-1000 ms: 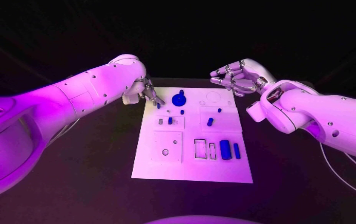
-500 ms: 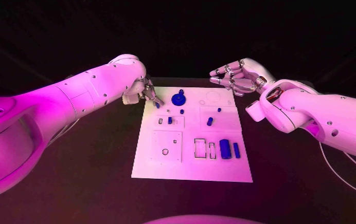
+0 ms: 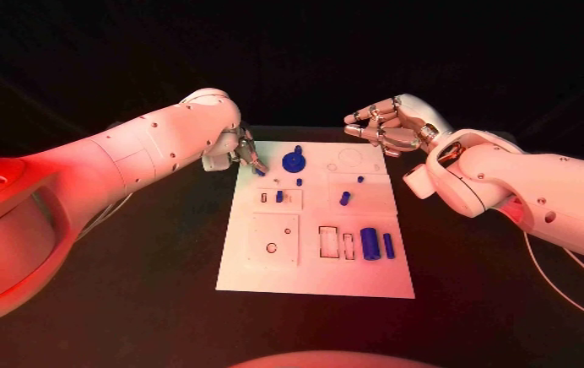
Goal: Assemble the parts on the task board
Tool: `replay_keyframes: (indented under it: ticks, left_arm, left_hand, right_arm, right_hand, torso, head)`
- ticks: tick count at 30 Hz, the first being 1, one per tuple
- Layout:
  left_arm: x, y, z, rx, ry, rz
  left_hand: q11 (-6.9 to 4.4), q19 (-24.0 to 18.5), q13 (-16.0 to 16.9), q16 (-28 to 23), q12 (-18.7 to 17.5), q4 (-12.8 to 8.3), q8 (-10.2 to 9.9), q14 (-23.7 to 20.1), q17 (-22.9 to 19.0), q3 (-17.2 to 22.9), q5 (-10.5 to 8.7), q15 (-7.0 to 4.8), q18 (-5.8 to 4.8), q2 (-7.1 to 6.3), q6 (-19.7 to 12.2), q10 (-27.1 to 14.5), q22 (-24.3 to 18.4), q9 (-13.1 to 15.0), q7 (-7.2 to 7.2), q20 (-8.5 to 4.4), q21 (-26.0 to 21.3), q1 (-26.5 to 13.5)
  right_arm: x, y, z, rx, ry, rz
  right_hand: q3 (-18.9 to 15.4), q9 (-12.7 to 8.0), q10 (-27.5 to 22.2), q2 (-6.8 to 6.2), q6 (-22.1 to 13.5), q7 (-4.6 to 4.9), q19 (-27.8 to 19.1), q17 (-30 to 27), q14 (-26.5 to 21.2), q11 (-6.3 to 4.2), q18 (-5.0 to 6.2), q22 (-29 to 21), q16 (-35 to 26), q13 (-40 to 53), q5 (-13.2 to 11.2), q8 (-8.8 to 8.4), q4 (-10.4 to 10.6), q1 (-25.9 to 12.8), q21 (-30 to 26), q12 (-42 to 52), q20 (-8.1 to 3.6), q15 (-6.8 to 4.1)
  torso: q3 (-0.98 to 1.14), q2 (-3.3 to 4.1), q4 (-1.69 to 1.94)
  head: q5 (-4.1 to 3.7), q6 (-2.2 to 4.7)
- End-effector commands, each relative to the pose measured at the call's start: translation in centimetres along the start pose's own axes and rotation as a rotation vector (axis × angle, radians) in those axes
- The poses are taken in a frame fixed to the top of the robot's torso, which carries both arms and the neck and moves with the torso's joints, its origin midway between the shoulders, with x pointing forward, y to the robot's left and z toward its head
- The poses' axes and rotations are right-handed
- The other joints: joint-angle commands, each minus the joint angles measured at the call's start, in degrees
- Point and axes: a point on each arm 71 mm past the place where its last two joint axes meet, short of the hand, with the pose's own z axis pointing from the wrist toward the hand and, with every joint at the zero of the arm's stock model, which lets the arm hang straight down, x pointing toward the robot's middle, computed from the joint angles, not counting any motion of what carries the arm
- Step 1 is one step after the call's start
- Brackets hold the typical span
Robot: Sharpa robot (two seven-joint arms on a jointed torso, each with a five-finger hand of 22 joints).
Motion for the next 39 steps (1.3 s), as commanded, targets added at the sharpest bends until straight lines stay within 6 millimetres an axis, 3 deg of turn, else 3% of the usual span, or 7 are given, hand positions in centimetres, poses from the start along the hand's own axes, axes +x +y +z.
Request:
replay_keyframes:
  ticks: [1, 4, 6, 11, 17, 32, 39]
  left_arm:
    - [0.2, -0.2, -0.2, 0.043, 0.008, -0.046]
    - [0.2, 0.0, -0.6, 0.057, -0.004, -0.063]
    - [0.3, 0.2, -1.0, 0.074, -0.02, -0.075]
    - [0.7, 0.4, -2.2, 0.13, -0.066, -0.1]
    - [1.7, 0.9, -3.5, 0.182, -0.095, -0.116]
    - [5.7, 1.8, -3.6, 0.201, -0.066, -0.056]
    - [6.3, 1.5, -3.5, 0.194, -0.056, -0.023]
  left_hand:
    - [-0.12, 2.5, 0.0, 0.1, 0.4, -9.7, 0.6, 6.1, 15.1, 11.8, 0.26, 0.06, 0.23, -1.14, 0.2, 0.7, 9.1, 0.6, 0.14, 0.38, 0.0, -2.3]
    - [-0.21, 2.6, 0.0, 0.1, 0.5, -10.3, 1.0, 6.1, 15.1, 13.2, 1.67, 0.07, 0.21, -1.71, 0.3, 0.9, 9.3, 1.0, 0.12, 0.3, 0.1, -3.5]
    - [-0.25, 2.6, 0.0, 0.1, 0.5, -10.9, 1.3, 6.1, 15.1, 14.1, 2.95, 0.02, 0.18, -2.19, 0.3, 1.0, 9.4, 1.4, 0.05, 0.26, 0.2, -4.4]
    - [-0.44, 3.0, 0.5, 0.1, 1.2, -12.1, 1.8, 6.1, 15.1, 15.6, 5.52, -0.12, -0.01, -3.1, 0.7, 1.7, 10.0, 1.9, -0.14, 0.09, 0.8, -6.0]
    - [-0.66, 3.3, 1.2, 0.1, 1.9, -13.2, 1.9, 6.1, 15.1, 16.4, 8.47, -0.27, -0.15, -3.93, 1.3, 2.6, 10.4, 2.1, -0.35, -0.13, 1.3, -7.3]
    - [-0.72, 3.4, 1.5, 0.1, 2.2, -13.6, 1.9, 6.1, 15.1, 16.5, 9.09, -0.32, -0.22, -4.14, 1.5, 2.8, 10.6, 2.2, -0.42, -0.19, 1.5, -7.6]
    - [-0.74, 3.4, 1.7, 0.1, 2.3, -13.7, 1.9, 6.1, 15.1, 16.6, 9.23, -0.33, -0.22, -4.2, 1.6, 2.9, 10.6, 2.2, -0.44, -0.21, 1.5, -7.6]
  right_arm:
    - [0.2, 0.1, 0.0, -0.008, 0.017, 0.005]
    - [0.2, 0.0, 0.0, -0.005, 0.017, 0.006]
    - [0.1, 0.0, 0.0, -0.003, 0.017, 0.006]
    - [0.1, -0.1, -0.1, 0.001, 0.016, 0.007]
    - [0.1, -0.2, -0.1, 0.006, 0.017, 0.008]
    - [0.2, -0.4, -0.3, 0.011, 0.02, 0.01]
    - [0.2, -0.5, -0.3, 0.012, 0.022, 0.01]
  right_hand:
    - [0.0, 0.0, -0.1, 0.58, -0.2, 0.23, -0.4, 0.0, 1.4, 0.0, 0.32, -0.1, -0.2, 0.0, 0.3, 0.09, 0.1, 0.2, -0.3, 0.2, -0.12, 0.2]
    - [-0.1, 0.0, 0.0, 0.61, -0.2, 0.23, -0.4, 0.0, 1.4, 0.01, 0.32, -0.1, -0.3, 0.1, 0.3, 0.1, 0.1, 0.1, -0.3, 0.3, -0.12, 0.2]
    - [-0.1, 0.0, 0.0, 0.61, -0.2, 0.23, -0.4, 0.0, 1.4, 0.01, 0.32, -0.1, -0.3, 0.1, 0.3, 0.1, 0.1, 0.1, -0.3, 0.3, -0.12, 0.2]
    - [-0.1, 0.0, 0.0, 0.61, -0.2, 0.23, -0.4, 0.0, 1.4, 0.01, 0.32, -0.1, -0.3, 0.1, 0.3, 0.1, 0.1, 0.1, -0.3, 0.3, -0.12, 0.2]
    - [-0.1, 0.0, 0.0, 0.63, -0.2, 0.24, -0.4, 0.0, 1.4, 0.02, 0.32, -0.1, -0.3, 0.1, 0.3, 0.11, 0.2, 0.1, -0.3, 0.3, -0.12, 0.21]
    - [-0.1, 0.0, 0.0, 0.63, -0.2, 0.24, -0.4, 0.0, 1.4, 0.02, 0.32, -0.1, -0.3, 0.1, 0.3, 0.11, 0.2, 0.1, -0.3, 0.3, -0.12, 0.21]
    - [-0.2, 0.0, 0.0, 0.65, -0.2, 0.24, -0.4, -0.1, 1.4, 0.02, 0.32, -0.1, -0.3, 0.0, 0.3, 0.11, 0.3, 0.0, -0.4, 0.2, -0.12, 0.21]
  torso:
    - [0.05, -0.04, 0.02]
    - [0.03, -0.07, 0.03]
    - [0.06, -0.11, 0.09]
    - [0.2, -0.29, 0.41]
    - [0.24, -0.35, 0.47]
    - [0.18, -0.29, 0.47]
    - [0.19, -0.23, 0.37]
  head:
    - [0.04, 0.1]
    - [-0.07, 0.61]
    - [-0.07, 0.34]
    - [-0.02, 0.52]
    - [0.13, 0.52]
    - [0.56, 0.54]
    - [0.6, 0.12]
